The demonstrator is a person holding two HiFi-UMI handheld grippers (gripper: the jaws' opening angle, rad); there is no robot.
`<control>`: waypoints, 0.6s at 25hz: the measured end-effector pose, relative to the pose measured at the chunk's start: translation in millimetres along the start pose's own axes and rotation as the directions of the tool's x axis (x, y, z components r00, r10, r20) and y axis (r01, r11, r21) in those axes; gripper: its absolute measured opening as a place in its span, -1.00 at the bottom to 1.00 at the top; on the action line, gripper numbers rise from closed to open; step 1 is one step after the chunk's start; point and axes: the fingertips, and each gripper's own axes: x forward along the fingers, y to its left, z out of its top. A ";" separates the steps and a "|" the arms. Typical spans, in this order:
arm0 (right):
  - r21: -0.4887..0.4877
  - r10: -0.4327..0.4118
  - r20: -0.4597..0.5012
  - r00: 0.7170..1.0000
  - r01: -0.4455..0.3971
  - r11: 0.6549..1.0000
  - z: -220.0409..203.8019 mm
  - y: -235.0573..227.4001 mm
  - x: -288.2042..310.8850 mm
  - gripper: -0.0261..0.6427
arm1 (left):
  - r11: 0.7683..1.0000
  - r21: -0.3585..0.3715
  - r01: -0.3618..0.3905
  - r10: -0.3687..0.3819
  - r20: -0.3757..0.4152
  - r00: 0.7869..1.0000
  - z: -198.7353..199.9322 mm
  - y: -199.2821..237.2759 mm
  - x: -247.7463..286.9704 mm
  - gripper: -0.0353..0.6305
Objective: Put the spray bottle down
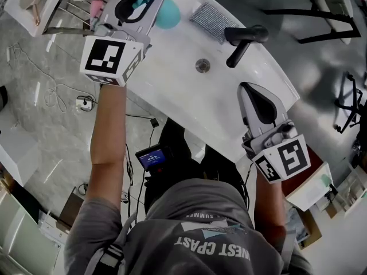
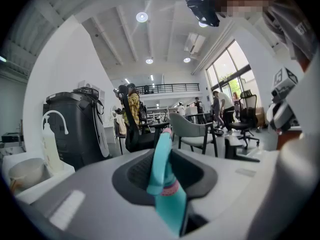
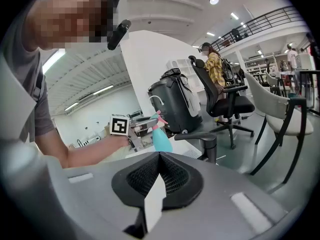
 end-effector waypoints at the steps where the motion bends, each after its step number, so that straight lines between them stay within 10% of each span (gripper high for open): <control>1: 0.002 0.000 -0.003 1.000 0.000 1.000 -2.4 0.1 0.9 -0.92 | 1.000 0.000 -0.002 0.002 0.002 1.000 -1.7 0.5 1.4 -0.61; 15: 0.030 -0.013 -0.030 0.999 0.014 0.999 -25.1 -6.4 2.5 -0.92 | 1.000 -0.002 -0.014 0.014 0.028 1.000 -16.9 4.5 29.7 -0.61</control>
